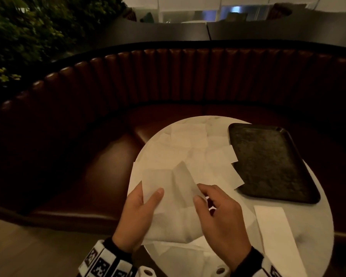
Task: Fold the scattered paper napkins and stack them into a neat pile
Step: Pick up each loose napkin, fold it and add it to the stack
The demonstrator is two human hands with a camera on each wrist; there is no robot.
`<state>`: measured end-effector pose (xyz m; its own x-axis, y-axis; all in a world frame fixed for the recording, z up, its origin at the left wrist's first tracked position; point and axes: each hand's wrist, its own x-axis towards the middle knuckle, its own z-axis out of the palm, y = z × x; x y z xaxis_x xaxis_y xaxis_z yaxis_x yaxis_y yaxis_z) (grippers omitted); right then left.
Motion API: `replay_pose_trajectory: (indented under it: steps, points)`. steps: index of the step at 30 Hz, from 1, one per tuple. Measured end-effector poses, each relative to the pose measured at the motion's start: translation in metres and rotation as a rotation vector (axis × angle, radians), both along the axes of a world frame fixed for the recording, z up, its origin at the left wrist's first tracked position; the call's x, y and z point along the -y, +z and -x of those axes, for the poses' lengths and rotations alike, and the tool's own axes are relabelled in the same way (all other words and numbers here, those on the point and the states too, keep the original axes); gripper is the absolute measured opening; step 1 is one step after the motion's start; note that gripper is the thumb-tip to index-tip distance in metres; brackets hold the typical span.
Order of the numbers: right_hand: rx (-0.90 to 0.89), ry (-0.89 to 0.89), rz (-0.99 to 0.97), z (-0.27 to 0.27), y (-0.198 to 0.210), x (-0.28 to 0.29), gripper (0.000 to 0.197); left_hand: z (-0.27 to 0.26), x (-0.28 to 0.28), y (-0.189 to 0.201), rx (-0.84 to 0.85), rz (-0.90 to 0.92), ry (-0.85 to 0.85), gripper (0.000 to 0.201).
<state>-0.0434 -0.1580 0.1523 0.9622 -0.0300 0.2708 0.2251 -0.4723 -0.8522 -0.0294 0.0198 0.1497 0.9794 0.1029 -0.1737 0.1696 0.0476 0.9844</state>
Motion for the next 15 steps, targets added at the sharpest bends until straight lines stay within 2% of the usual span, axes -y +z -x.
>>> replay_pose_trajectory:
  steps: [5,7,8,10,11,13,15]
  points:
    - [0.048,-0.139,0.001,-0.009,-0.008,0.024,0.021,0.008,0.001,-0.007,-0.137,0.157,-0.112,0.037]
    - [0.064,-0.157,0.028,-0.012,-0.004,0.032,0.017,0.011,0.000,-0.014,-0.160,0.144,-0.076,0.034]
    - [0.013,-0.163,-0.011,-0.014,-0.002,0.036,0.014,0.010,-0.002,-0.017,-0.165,0.143,-0.041,0.032]
    - [-0.212,-0.113,-0.230,-0.018,0.004,0.046,0.013,0.007,-0.006,-0.019,-0.165,0.194,0.017,0.034]
    - [-0.377,-0.048,-0.409,-0.019,0.002,0.050,0.021,0.005,-0.008,-0.017,-0.160,0.227,0.039,0.035]
    - [-0.724,0.087,-0.807,-0.019,-0.009,0.050,0.048,0.001,-0.013,-0.013,-0.136,0.253,0.087,0.038]
    - [-0.902,0.183,-1.178,-0.013,-0.027,0.040,0.078,0.001,-0.015,-0.012,-0.105,0.242,0.155,0.040]
